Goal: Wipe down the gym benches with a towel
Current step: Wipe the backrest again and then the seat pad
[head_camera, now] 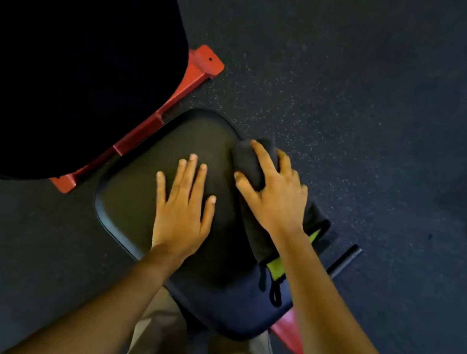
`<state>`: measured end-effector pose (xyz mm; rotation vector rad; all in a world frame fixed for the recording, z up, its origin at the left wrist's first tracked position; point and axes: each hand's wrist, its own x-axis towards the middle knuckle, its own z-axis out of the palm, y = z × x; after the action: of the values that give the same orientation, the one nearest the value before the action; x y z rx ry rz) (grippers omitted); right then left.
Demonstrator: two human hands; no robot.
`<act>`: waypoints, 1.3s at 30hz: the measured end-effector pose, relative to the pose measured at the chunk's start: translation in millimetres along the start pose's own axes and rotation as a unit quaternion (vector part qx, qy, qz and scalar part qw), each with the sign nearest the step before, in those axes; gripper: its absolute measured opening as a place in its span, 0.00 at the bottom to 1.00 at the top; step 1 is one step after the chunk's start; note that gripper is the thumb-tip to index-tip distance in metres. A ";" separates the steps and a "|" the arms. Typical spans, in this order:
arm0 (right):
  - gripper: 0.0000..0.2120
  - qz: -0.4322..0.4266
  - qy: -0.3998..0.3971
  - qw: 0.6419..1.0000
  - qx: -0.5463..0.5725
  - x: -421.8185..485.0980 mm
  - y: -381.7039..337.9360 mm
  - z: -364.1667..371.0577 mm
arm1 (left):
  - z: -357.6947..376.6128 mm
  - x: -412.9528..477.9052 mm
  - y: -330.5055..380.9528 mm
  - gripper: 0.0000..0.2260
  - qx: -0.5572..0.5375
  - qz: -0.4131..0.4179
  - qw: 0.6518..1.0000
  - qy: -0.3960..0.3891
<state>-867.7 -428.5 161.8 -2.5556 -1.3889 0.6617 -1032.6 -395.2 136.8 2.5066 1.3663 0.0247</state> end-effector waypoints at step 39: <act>0.29 0.366 0.256 0.835 0.322 -204.1 8.5 81.8 | 10.6 -95.6 2.5 0.25 -0.107 0.293 0.940 -0.139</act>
<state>-994.3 -607.9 148.2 -2.3353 0.0428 0.3696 -1081.6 -477.9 138.7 2.5115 0.4515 -0.0543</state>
